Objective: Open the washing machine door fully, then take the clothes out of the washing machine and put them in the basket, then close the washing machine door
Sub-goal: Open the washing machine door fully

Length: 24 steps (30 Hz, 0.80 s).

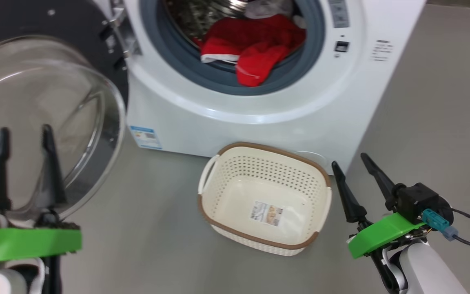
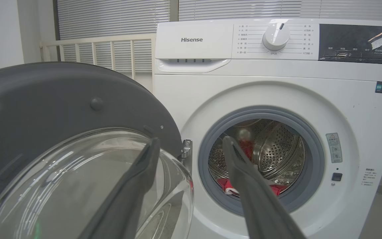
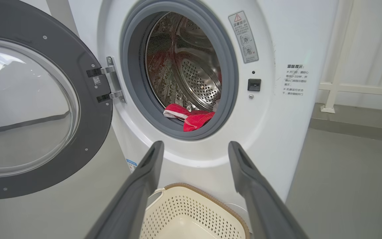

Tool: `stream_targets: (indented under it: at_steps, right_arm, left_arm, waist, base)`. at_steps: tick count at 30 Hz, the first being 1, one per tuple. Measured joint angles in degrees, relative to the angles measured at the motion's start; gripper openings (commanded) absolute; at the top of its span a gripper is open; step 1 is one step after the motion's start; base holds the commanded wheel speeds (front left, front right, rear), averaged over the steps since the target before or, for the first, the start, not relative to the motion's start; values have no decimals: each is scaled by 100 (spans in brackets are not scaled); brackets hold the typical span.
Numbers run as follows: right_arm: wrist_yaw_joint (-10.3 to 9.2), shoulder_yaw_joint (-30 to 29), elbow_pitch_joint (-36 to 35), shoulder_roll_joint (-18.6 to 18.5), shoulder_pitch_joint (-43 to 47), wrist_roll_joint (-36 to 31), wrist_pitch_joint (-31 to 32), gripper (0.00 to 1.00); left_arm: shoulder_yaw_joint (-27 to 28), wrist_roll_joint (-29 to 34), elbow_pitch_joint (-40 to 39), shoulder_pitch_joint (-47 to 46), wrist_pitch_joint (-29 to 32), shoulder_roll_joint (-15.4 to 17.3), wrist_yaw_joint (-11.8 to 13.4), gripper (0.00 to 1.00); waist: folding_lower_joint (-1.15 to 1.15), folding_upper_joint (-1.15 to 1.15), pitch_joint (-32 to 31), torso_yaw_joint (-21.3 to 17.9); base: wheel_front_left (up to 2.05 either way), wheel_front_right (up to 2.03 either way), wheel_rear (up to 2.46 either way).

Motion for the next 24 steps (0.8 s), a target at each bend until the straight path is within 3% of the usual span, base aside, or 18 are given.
stream_targets:
  at_steps: [9,16,24]
  right_arm:
    - [0,-93,-391,1,1,2,0,100]
    - [0,-177,-671,2,76,2,0,100]
    - [0,-263,-1073,9,480,-19,0,100]
  left_arm:
    - [-453,-42,30,336,-141,-77,-482,100]
    - [-578,155,123,637,-264,-103,-682,100]
    - [-550,253,498,1068,-266,-245,-725,100]
  waist:
    - [0,0,-35,-646]
    - [0,0,-95,-1139]
    - [0,0,-257,-1568]
  base:
    - [0,0,0]
    - [0,0,0]
    - [0,0,0]
